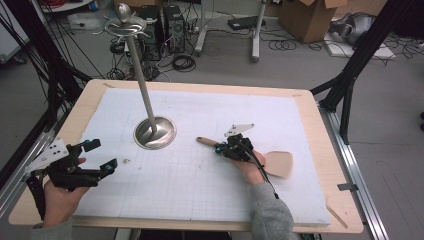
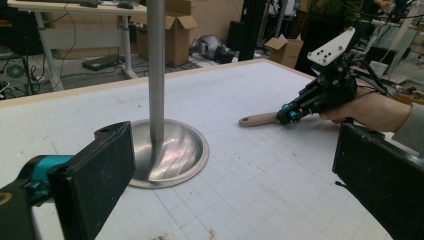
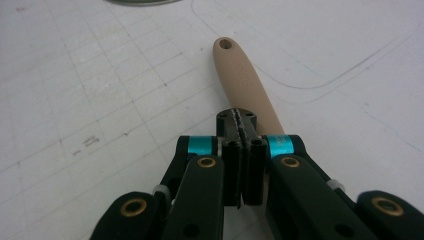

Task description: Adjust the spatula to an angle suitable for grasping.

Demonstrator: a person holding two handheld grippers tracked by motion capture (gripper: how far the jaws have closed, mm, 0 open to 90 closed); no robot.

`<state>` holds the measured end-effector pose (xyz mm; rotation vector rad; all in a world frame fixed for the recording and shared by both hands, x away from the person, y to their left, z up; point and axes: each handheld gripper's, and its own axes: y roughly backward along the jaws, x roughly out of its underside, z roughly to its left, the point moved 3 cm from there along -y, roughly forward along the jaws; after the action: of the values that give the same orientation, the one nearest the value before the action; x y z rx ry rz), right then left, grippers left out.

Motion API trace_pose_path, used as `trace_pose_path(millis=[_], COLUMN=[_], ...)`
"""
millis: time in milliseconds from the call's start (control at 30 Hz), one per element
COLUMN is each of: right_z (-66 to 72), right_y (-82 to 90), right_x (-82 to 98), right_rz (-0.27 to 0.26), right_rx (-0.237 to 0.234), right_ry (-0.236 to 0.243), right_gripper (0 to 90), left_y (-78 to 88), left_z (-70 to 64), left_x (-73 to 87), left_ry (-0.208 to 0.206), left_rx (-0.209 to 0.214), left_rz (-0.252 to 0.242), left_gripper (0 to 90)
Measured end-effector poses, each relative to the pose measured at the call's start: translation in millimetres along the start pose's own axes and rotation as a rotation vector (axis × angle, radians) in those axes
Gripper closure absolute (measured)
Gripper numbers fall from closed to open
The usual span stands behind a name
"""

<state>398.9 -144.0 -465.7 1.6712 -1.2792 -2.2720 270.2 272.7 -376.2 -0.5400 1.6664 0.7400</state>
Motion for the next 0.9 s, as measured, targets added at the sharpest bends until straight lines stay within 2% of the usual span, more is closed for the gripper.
trace_pose_path(millis=[333, 467, 700, 833, 900], right_z=[-4.4, -7.0, -22.2, -32.9, -35.6], right_y=[2.9, 22.9, 58.7, 75.3, 77.7], right_x=[0.0, -3.6, 0.3, 9.9, 12.8], right_rz=[-0.025, -0.064, -0.059, -0.044, -0.035], right_rx=[-0.011, -0.003, 0.045, 0.066, 0.067], right_ry=[-0.012, -0.018, -0.022, -0.029, -0.033], right_gripper=[90.0, 90.0, 90.0, 90.0, 90.0], left_y=[-1.9, -1.2, -3.8, -6.3, -7.5], left_z=[-0.6, 0.6, -1.8, -1.9, -2.1], left_x=[0.8, 1.0, 1.3, 2.6, 3.5], left_ry=[-0.002, 0.001, -0.004, -0.003, -0.002], left_rx=[0.002, 0.001, 0.001, 0.004, 0.005], left_rz=[0.008, 0.005, 0.011, 0.019, 0.024], left_gripper=[4.1, 4.1, 4.1, 4.1, 4.1])
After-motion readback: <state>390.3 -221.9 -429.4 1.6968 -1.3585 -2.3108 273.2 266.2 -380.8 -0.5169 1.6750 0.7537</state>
